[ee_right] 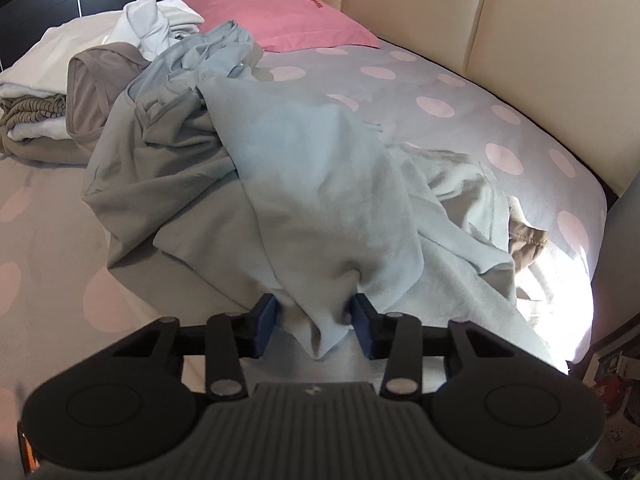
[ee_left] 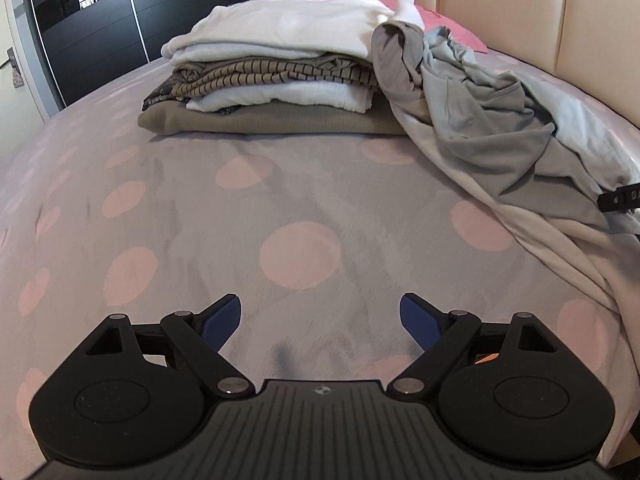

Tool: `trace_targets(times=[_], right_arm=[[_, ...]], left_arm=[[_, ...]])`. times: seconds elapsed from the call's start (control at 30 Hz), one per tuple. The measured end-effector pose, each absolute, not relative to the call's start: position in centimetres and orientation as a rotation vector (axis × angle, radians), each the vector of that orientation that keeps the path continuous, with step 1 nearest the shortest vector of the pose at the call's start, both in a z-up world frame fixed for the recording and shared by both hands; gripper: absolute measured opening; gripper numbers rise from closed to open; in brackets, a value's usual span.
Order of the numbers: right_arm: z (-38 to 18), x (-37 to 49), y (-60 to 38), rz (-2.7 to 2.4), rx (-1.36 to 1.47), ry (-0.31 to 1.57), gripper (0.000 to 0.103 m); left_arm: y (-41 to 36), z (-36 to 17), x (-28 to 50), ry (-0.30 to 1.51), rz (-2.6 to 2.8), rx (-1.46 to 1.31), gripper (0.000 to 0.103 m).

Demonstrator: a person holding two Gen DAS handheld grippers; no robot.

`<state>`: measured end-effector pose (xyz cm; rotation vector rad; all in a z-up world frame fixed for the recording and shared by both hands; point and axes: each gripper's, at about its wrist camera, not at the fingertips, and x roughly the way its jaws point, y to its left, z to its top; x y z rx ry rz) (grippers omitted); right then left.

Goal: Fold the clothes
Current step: 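Reach the right tool into the grey-blue garment pile and close on it, then lift the grey-blue garment with the right tool and pull it off the pile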

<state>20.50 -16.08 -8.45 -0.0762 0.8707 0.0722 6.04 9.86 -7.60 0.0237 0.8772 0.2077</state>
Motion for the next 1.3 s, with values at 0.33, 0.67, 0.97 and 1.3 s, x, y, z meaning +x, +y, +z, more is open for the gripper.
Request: trace_targets(times=[0.33,0.67,0.97,1.3], right_arm=[[-4.2,17.9,-13.9,0.207,-0.006,0.803,0.011],[0.5,9.6,-4.4,0.600,-0.103,0.762,0.011],[0.6,-0.1,1.4,0.962,-0.237,0.787,0.010],[-0.1,-0.6,0.5,0.924,-0.311,0.776,0.041]], left_arm=[[10.2,-6.5,4.9,0.874,0.219,0.017,0.088],[12.1,-2.1,0.9,0.835,0.270,-0.011,0.088],[14.5,0.9,-2.8,0.806,0.315,-0.047,0.086],[14.8,0.7,-4.4,0.828,0.248,-0.085,0.086]])
